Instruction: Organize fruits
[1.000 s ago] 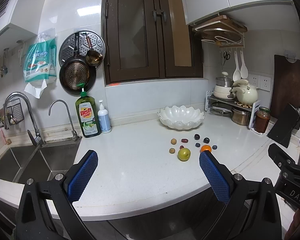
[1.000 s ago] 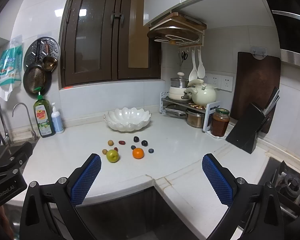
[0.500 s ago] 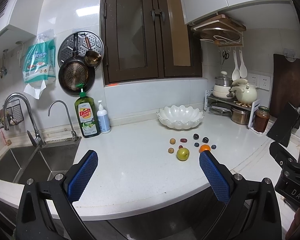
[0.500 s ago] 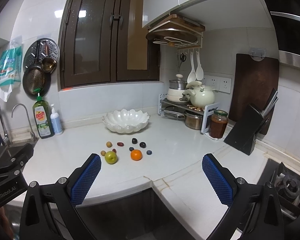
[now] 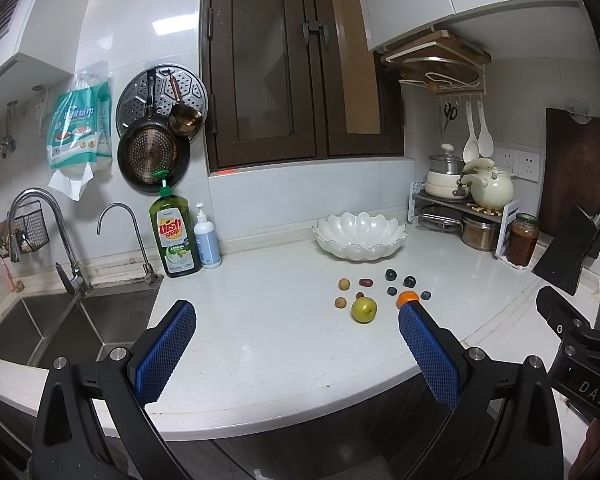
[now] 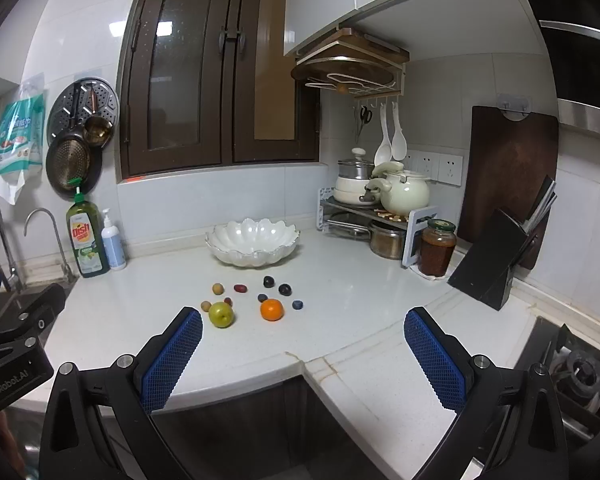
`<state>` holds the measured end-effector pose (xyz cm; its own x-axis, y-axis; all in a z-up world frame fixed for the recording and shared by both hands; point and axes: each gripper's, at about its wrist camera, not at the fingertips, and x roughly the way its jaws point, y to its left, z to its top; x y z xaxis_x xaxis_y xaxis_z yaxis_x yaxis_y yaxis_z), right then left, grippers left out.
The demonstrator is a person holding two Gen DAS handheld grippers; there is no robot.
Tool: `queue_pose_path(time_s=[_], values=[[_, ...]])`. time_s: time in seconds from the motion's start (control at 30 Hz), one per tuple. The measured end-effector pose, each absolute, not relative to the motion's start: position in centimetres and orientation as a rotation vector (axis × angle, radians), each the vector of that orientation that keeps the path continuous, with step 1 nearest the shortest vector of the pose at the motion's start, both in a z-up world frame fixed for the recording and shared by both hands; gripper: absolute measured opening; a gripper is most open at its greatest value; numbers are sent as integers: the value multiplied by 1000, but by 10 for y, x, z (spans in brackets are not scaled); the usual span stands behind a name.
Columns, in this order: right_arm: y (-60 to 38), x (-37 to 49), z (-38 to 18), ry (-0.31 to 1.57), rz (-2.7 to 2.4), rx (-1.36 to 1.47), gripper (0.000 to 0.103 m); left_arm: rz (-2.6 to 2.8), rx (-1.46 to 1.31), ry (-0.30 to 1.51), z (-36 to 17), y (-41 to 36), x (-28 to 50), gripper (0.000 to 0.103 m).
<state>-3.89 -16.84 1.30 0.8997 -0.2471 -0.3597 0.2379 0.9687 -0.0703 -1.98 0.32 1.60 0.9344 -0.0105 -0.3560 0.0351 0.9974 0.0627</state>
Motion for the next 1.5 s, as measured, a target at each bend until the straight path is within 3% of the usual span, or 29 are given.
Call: queue_pose_path(time_s=[0.93,1.5], values=[[-216,-2,-10,491,-137,11,101,7,35,447,-1,-38,3,103],[-224,99,-31,548,-157,19,101,-45,62,509,-28,-44,109,103]])
